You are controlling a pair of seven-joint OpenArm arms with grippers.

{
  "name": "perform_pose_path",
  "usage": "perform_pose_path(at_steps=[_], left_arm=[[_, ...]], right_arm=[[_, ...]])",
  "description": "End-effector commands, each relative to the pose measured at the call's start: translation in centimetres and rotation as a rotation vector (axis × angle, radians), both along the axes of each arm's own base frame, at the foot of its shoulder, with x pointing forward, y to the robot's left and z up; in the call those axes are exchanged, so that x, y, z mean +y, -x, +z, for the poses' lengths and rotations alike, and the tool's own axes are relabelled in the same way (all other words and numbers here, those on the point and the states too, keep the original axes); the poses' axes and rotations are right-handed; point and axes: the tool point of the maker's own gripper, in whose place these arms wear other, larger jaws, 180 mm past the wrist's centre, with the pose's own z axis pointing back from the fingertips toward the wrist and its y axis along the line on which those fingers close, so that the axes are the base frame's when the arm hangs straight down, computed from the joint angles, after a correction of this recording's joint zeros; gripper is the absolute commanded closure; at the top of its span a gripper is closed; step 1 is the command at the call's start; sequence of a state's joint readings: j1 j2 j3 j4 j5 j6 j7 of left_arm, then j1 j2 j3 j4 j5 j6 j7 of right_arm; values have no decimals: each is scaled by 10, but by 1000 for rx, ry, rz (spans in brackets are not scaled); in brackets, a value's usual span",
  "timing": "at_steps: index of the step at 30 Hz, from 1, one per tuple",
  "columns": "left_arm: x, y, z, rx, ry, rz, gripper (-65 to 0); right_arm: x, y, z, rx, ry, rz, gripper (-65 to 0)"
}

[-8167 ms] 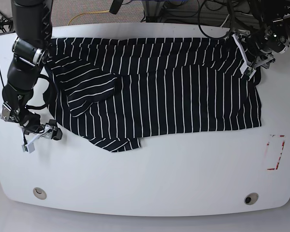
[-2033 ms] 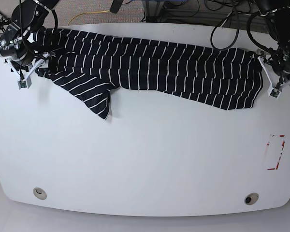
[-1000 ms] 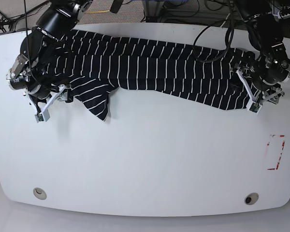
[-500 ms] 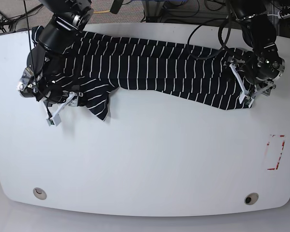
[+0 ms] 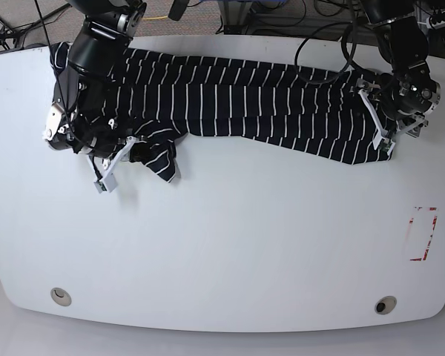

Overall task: Fold the T-shirt properly
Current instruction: 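Regrasp the folded shirt with both grippers and tuck its loose sleeve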

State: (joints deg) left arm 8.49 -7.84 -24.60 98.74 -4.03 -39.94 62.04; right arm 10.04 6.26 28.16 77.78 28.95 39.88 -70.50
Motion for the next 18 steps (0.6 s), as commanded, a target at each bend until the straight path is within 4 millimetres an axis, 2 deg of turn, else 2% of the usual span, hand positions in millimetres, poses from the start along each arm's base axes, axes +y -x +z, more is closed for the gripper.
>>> perform_pose_path(at_steps=[1,3,5,9,13,18], left_arm=[[5,0,5,-15,-14,-2,-531],[5,1,4,-11,-14,-2,-531],[5,3,3,-6,-14,-2,-531],[5,5,2,-3,-14,-2,-531],[5,5,2,-3,-14,-2,-531],[5,5,2,-3,-14,-2,-531]], right_arm=[[-3,-16,19,-74,-12,-10,0],[-11,-18,25,-93,6,-15,0],[-13,-23,39,-141,14,-15,0],[-8,-12,60,-199,5,12,0],[-3,8,63,-211,-8,30,0],[-13,39,70,-235,-29,-11,0]])
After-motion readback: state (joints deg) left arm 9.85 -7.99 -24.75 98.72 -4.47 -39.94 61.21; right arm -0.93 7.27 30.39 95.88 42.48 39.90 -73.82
